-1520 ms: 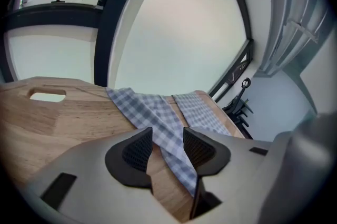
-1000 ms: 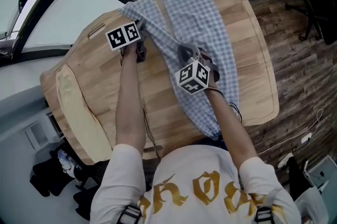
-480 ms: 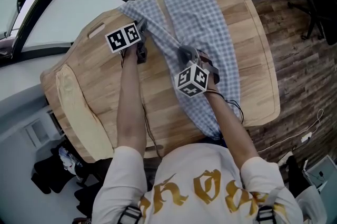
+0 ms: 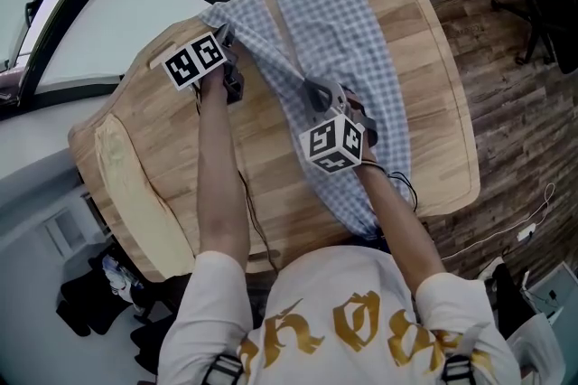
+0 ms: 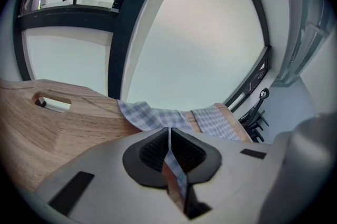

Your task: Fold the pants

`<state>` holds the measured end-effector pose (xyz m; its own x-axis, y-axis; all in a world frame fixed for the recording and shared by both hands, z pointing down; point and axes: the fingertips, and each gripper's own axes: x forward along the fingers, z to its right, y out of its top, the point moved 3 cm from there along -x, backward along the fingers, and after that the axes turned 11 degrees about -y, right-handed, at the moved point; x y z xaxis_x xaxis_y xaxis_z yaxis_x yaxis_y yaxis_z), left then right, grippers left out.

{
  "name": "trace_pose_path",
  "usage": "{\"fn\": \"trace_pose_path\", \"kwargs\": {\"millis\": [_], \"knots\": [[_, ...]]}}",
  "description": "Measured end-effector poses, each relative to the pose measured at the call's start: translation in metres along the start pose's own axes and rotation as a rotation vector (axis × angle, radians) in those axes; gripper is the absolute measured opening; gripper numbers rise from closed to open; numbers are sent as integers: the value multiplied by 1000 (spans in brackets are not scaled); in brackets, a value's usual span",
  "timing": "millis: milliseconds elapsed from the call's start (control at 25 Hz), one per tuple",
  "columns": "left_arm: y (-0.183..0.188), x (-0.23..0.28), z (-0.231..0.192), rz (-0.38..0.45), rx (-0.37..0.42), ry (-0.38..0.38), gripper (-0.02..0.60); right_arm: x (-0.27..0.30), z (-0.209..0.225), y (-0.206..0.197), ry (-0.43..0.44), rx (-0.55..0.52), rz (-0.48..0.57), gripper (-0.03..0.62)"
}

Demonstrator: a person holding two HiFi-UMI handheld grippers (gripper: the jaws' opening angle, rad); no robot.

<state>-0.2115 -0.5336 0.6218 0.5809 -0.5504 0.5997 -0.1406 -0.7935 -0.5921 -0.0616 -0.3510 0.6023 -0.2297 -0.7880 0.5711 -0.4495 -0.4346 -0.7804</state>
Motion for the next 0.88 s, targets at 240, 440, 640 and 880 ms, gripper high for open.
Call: {"fn": "trace_pose_path", "kwargs": {"millis": [240, 440, 640, 880], "knots": [[0, -4, -2, 8, -48, -38, 44, -3, 12, 12, -7, 40, 24, 29], [-27, -2, 1, -67, -212, -124, 230, -8, 14, 19, 1, 68, 51, 29], [-32, 2, -2, 29, -395, -212, 233, -13, 14, 22, 15, 71, 85, 29], [-21, 4, -4, 22, -275, -128, 56, -18, 12, 22, 27, 75, 98, 29]]}}
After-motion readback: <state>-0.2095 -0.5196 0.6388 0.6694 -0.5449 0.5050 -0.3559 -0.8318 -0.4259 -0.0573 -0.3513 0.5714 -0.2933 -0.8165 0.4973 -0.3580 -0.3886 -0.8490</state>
